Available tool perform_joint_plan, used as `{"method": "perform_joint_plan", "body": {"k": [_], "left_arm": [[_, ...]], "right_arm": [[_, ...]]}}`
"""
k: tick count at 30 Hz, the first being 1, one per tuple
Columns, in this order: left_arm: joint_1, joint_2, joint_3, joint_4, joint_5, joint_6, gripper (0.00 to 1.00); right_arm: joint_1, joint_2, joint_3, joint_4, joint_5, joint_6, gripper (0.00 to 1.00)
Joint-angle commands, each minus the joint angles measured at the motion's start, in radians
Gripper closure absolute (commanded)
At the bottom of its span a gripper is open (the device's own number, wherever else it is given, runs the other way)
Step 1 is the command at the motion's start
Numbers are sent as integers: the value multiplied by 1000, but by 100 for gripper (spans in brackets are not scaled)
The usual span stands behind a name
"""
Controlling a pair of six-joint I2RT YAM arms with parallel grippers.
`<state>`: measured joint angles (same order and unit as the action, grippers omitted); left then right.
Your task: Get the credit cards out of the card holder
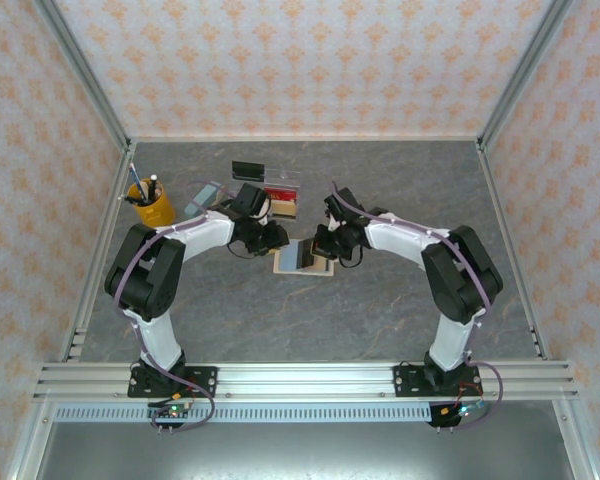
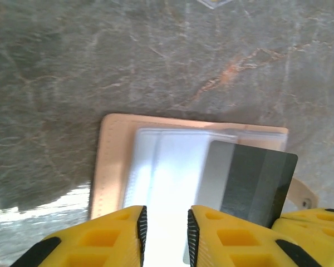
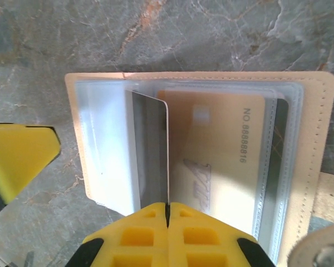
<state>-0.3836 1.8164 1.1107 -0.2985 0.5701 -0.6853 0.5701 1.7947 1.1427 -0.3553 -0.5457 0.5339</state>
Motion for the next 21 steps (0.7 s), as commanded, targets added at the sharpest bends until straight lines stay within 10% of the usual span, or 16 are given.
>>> {"method": "perform_joint_plan", "body": {"k": [1, 21], "left_arm": [[11, -12, -30, 83, 72, -45, 69], [63, -18, -161, 386, 225, -173, 35]], "right_arm": [[-3, -45, -21, -34, 10, -41, 98], [-56, -190, -98, 87, -76, -76, 99]]}}
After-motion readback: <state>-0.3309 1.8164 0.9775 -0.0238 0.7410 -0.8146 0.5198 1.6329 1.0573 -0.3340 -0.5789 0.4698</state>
